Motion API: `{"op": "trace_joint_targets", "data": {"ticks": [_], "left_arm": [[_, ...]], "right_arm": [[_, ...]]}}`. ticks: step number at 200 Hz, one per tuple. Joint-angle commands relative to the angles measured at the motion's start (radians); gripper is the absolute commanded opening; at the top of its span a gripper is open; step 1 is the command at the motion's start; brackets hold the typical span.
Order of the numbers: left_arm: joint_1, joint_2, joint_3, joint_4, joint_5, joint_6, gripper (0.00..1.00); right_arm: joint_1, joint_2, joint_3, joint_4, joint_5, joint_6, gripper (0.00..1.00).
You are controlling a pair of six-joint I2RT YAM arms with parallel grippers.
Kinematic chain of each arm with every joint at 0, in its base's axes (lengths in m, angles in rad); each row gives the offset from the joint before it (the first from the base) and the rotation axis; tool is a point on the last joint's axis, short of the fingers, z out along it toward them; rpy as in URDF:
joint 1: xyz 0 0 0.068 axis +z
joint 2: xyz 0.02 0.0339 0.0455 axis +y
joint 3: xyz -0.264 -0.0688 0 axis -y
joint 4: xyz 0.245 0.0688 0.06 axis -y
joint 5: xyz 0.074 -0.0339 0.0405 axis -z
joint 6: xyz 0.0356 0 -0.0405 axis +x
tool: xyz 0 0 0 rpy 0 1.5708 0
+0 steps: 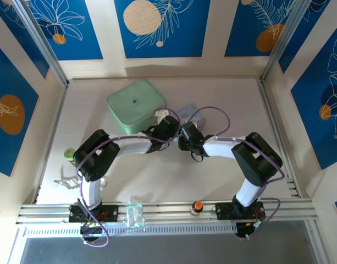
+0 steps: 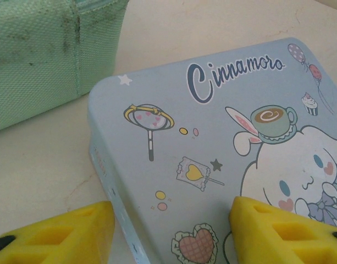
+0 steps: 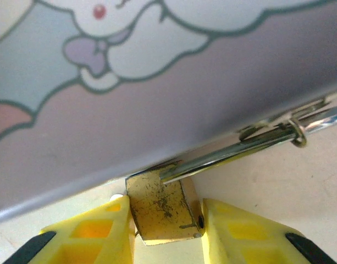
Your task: Unlock the padlock with the key
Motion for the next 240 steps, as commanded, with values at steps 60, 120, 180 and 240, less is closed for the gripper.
{"op": "trace_joint_targets", "data": {"ticks": [60, 120, 180, 240], "left_arm": [[-0.01, 0.114, -0.085, -0.296, 0.056, 0.05, 0.57], [-0.01, 0.114, -0.089, -0.294, 0.059, 0.048, 0.57], [-0.01, 0.112, -0.091, -0.294, 0.058, 0.04, 0.57], [0.049, 0.101, -0.017, -0.315, 0.079, 0.069, 0.66]], "right_arm": [[-0.132, -0.008, -0.001, 0.038, 0.015, 0.091, 0.31], [-0.185, -0.038, -0.02, 0.035, 0.023, 0.077, 0.32], [-0.24, -0.069, -0.04, 0.039, -0.055, 0.072, 0.32], [-0.328, -0.142, -0.07, -0.101, -0.14, 0.081, 0.36]]}}
